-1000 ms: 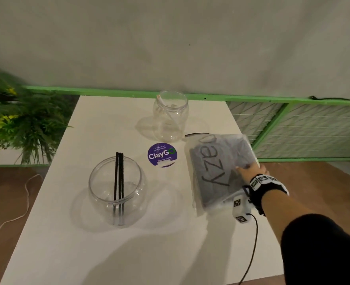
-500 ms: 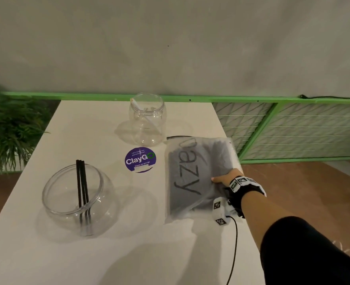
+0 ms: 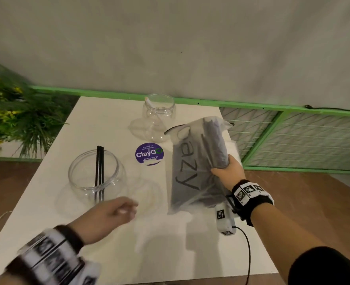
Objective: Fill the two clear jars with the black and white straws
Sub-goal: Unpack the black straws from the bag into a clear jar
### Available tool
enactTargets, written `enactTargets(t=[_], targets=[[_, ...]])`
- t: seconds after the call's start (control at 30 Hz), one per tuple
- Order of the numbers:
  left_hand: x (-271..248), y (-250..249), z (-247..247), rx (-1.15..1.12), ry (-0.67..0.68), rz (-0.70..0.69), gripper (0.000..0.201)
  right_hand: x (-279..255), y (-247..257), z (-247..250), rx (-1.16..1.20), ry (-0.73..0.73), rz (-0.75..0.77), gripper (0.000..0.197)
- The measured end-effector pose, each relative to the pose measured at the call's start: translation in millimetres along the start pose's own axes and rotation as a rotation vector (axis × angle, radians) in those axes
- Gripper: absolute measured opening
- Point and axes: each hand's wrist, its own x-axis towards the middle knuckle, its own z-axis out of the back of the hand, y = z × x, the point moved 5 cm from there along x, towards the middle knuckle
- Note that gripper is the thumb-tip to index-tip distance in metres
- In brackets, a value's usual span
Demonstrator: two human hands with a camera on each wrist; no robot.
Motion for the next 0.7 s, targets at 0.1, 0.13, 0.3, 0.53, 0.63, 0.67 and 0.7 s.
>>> enactTargets(t=[0.1, 0.13, 0.3, 0.53, 0.63, 0.67, 0.7], targets=[[37, -41, -6, 0.068, -0.087, -0.084, 0.046, -24, 32, 5, 0.108, -0.003, 0.148, 0.033], [47, -56, -4, 0.112, -0.147, -0.137, 0.053, -33, 41, 7, 0.143, 0.004, 0.181, 0.033], [70, -128, 35, 0.392, -0.509, -0.390, 0.076, -68, 69, 16, 0.199, 0.043, 0.313, 0.041], [69, -145, 64, 0.375, -0.376, -0.356, 0.012, -83, 58, 24, 0.251, -0.053, 0.308, 0.033], [54, -147, 57, 0.256, -0.369, -0.441, 0.007, -86, 64, 20, 0.383, -0.014, 0.253, 0.046], [52, -145, 52, 0.233, -0.351, -0.463, 0.012, -84, 71, 18, 0.470, 0.007, 0.259, 0.045], [50, -143, 48, 0.225, -0.337, -0.465, 0.016, -84, 82, 19, 0.554, 0.021, 0.260, 0.040]])
